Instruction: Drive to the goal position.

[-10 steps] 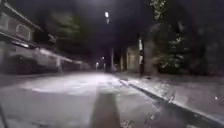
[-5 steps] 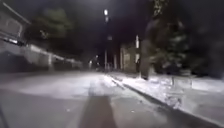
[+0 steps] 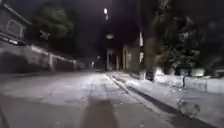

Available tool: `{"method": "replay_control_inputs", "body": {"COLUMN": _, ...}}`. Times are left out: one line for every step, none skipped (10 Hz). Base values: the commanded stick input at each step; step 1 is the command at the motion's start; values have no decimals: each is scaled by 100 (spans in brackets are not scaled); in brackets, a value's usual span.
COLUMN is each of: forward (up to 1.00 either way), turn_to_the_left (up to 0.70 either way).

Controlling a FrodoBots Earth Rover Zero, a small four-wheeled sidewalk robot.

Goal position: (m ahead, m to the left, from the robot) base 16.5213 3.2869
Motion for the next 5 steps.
{"method": "replay_control_inputs", "body": {"forward": 70, "turn_to_the_left": 0}}
{"method": "replay_control_inputs", "body": {"forward": 70, "turn_to_the_left": 0}}
{"method": "replay_control_inputs", "body": {"forward": 70, "turn_to_the_left": 0}}
{"method": "replay_control_inputs", "body": {"forward": 70, "turn_to_the_left": 0}}
{"method": "replay_control_inputs", "body": {"forward": 70, "turn_to_the_left": 0}}
